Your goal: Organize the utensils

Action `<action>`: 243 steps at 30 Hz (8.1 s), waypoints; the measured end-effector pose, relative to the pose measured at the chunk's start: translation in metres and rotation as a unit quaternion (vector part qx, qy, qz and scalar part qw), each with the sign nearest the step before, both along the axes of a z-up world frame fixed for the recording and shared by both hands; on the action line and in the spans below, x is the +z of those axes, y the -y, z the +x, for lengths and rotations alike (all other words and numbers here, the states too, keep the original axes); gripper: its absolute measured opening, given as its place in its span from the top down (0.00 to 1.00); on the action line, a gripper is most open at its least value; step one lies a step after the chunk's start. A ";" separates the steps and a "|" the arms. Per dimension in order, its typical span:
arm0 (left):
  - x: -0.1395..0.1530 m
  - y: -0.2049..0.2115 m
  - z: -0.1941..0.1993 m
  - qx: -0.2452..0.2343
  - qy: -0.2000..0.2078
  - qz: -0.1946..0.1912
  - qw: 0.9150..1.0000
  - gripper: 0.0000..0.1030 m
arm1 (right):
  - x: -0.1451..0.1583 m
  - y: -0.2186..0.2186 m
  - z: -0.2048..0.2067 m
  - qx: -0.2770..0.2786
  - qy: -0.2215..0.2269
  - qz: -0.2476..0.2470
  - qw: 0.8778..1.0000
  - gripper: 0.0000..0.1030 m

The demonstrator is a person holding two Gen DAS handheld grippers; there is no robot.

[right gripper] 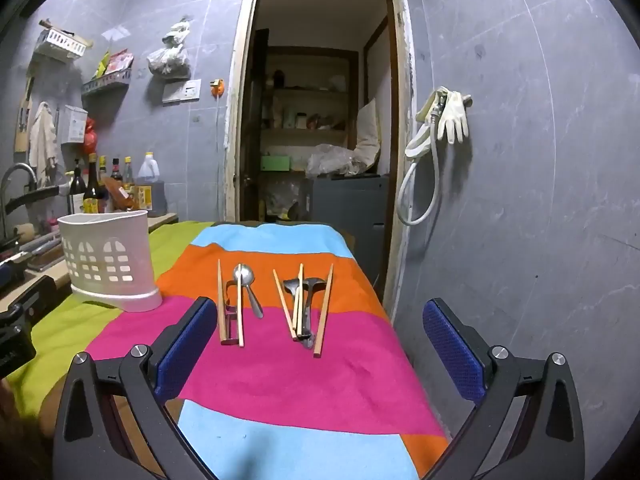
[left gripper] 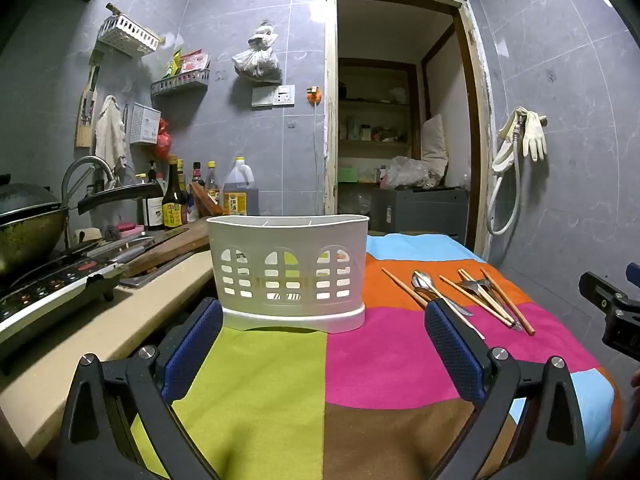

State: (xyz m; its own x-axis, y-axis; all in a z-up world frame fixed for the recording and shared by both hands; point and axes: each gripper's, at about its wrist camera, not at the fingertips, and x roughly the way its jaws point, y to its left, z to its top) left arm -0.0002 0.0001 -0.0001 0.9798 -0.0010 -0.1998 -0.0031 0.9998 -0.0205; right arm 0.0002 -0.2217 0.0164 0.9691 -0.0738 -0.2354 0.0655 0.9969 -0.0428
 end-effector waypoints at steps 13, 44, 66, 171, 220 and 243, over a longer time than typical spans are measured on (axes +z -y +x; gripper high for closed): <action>0.000 0.003 0.001 -0.001 -0.007 0.000 1.000 0.04 | -0.001 -0.001 0.001 0.001 0.000 -0.003 1.000 0.00; -0.004 -0.004 0.002 0.000 -0.012 -0.002 1.000 0.04 | -0.004 0.000 0.002 0.001 -0.001 -0.003 1.000 0.00; -0.008 -0.007 0.003 0.000 -0.017 -0.004 1.000 0.04 | -0.006 -0.003 0.004 0.001 -0.003 -0.003 1.000 0.00; -0.037 0.103 0.271 -0.107 -0.354 -0.004 0.929 0.84 | -0.048 0.084 0.236 0.113 -0.302 0.129 0.938 0.75; -0.038 0.086 0.246 -0.183 -0.462 -0.019 0.868 0.93 | -0.040 0.077 0.188 0.166 -0.306 0.267 0.899 0.95; 0.023 0.049 0.165 -0.175 -0.162 -0.081 0.968 0.96 | 0.009 0.024 0.146 0.219 -0.104 0.218 0.945 0.95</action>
